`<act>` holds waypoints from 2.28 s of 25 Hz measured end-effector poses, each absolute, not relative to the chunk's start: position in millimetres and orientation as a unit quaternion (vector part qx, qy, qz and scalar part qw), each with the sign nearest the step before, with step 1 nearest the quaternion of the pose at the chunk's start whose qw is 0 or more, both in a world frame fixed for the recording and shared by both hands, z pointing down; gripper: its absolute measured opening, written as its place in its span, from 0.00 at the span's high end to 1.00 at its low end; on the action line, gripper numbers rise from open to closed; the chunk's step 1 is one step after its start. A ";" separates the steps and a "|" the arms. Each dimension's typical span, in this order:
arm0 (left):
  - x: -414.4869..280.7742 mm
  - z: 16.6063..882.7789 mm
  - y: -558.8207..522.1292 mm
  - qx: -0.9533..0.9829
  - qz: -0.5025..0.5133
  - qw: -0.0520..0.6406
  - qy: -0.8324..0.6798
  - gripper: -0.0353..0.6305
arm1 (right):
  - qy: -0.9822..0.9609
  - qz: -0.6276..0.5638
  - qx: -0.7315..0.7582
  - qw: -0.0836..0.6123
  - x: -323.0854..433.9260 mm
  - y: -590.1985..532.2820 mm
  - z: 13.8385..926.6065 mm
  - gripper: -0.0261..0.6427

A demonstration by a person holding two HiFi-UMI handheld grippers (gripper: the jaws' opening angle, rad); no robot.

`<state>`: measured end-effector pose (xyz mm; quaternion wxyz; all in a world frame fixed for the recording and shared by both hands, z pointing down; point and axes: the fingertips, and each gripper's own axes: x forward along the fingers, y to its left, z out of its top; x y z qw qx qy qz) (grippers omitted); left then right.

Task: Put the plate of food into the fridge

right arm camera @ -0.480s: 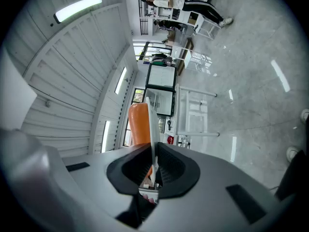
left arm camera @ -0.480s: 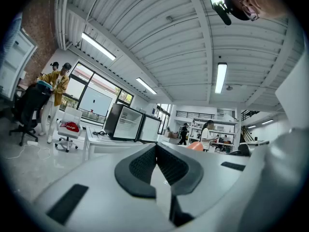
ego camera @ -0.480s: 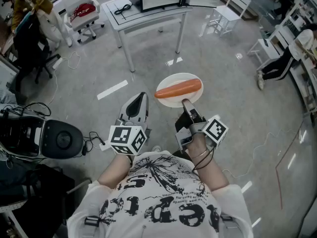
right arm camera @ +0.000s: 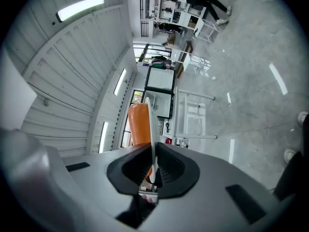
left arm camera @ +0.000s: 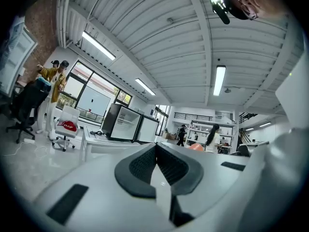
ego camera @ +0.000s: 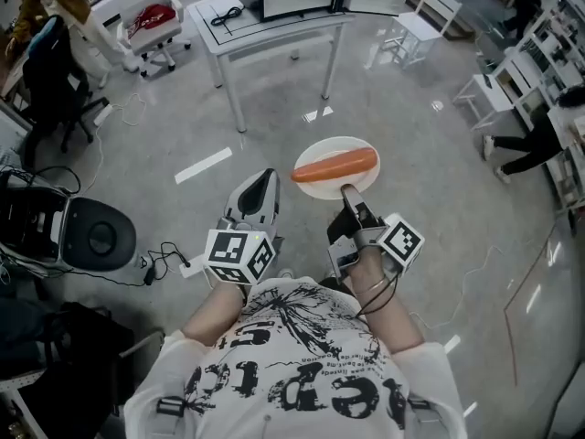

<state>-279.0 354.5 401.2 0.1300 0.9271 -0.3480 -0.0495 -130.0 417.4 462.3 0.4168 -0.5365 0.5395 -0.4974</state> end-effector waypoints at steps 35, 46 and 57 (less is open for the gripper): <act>-132.5 398.4 220.3 0.889 -0.044 0.132 -0.436 0.94 | 0.557 -0.537 -0.491 0.400 32.9 267.9 459.0 0.92; -60.0 398.8 182.3 0.885 -0.042 0.132 -0.445 0.94 | 0.568 -0.546 -0.476 0.390 105.5 218.0 454.1 0.92; -50.2 402.2 84.3 0.893 -0.055 0.137 -0.426 0.94 | 0.557 -0.537 -0.487 0.406 108.9 133.7 456.2 0.92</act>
